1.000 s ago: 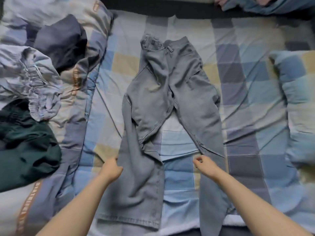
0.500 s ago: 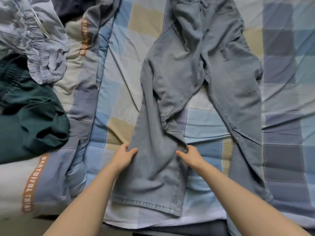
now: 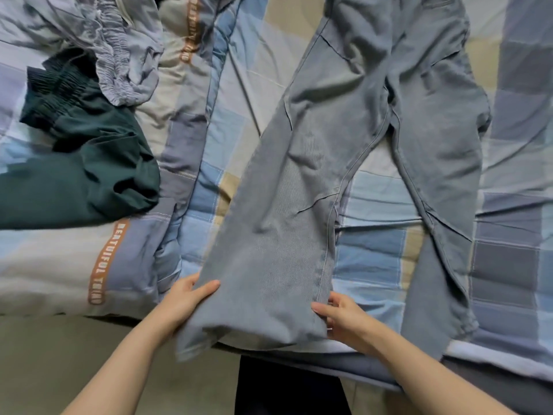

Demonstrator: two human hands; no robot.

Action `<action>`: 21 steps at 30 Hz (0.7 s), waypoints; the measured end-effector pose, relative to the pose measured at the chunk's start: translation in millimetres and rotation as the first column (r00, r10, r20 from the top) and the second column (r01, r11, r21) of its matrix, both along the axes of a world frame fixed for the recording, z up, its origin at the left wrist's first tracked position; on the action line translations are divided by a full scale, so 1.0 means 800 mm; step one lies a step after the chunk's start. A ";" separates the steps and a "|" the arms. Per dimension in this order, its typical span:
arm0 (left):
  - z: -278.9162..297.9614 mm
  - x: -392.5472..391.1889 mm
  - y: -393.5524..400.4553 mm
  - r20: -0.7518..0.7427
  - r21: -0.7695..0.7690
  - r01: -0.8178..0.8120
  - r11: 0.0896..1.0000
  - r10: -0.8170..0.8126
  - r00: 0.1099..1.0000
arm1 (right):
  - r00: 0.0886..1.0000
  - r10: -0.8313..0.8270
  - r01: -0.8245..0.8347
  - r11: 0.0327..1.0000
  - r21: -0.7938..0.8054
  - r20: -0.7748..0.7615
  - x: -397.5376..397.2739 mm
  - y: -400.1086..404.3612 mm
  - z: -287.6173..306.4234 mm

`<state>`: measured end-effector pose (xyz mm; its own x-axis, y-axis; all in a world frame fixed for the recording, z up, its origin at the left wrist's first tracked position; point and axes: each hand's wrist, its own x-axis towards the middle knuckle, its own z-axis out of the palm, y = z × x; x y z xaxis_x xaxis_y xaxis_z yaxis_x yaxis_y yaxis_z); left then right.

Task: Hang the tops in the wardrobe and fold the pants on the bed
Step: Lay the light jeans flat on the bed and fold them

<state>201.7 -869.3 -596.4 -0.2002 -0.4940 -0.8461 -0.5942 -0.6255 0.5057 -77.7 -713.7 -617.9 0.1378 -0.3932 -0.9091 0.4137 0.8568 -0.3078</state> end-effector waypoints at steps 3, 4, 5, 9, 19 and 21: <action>-0.006 0.024 0.016 0.148 -0.045 0.081 0.996 -0.074 0.986 | 0.964 0.215 -0.213 0.977 0.029 -0.153 0.007 0.016 0.009; -0.018 0.033 0.023 0.279 -0.080 0.186 0.979 -0.157 0.947 | 0.904 0.344 -0.343 0.938 0.050 -0.253 0.009 0.021 0.007; -0.026 0.039 0.032 0.409 -0.067 0.331 0.941 -0.277 0.869 | 0.817 0.471 -0.471 0.878 0.084 -0.333 0.008 0.030 0.002; -0.042 0.026 0.073 0.608 0.022 0.640 0.768 -0.518 0.602 | 0.441 0.686 -0.709 0.662 0.243 -0.579 -0.023 0.058 -0.013; -0.030 -0.210 0.142 0.287 -0.325 0.380 0.866 -0.292 0.912 | 0.235 0.238 0.079 0.962 0.262 -0.942 -0.198 0.120 0.005; -0.030 -0.261 0.160 0.130 -0.201 0.340 0.919 -0.319 0.939 | 0.322 0.258 0.238 0.909 0.341 -0.911 -0.225 0.137 -0.002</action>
